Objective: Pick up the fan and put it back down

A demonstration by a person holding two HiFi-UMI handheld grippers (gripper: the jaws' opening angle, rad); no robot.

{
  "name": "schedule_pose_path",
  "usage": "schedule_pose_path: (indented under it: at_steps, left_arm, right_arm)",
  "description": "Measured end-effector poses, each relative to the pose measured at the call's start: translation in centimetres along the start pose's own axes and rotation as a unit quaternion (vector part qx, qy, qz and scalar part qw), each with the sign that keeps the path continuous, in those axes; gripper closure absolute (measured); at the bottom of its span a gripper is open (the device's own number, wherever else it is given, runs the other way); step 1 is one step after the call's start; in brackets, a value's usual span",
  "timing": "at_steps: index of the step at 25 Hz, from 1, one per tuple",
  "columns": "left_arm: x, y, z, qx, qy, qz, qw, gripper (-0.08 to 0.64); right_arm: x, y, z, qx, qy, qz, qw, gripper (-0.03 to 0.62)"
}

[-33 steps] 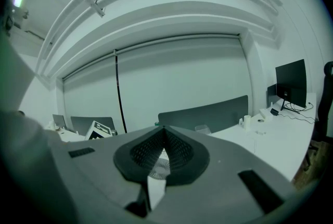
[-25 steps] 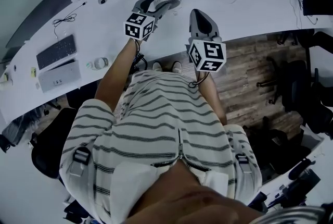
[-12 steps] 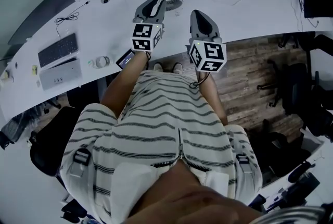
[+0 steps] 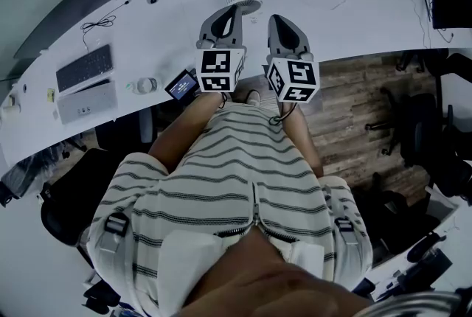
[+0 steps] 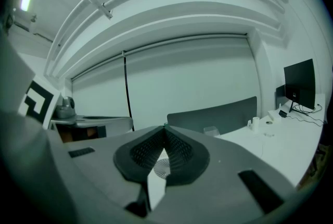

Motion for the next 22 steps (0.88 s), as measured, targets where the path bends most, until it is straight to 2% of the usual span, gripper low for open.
schedule_pose_path:
  at_steps: [5,14,22]
  left_arm:
    - [-1.2,0.4,0.8,0.01,0.016,0.012,0.9998,0.552]
    - [-2.4,0.4,1.4,0.005,0.034,0.023,0.9991,0.552]
    - [-3.3,0.7,2.3,0.014,0.037,0.029,0.9988,0.552]
  right_arm:
    - [-0.1,-0.1,-0.4,-0.007,0.007,-0.002,1.0,0.581]
    - [-0.5,0.1,-0.6,-0.013,0.01,0.001,1.0,0.581]
    - [-1.0,0.3,-0.7,-0.021,0.009,0.008,1.0,0.581]
Point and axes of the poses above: the fingertips, and each gripper's own axes: x forward along the fingers, z to its right, y out of its top, the point moved 10 cm from there along -x, backward along the fingers, and after that the axes turned 7 degrees about y, right-handed, at the moved point
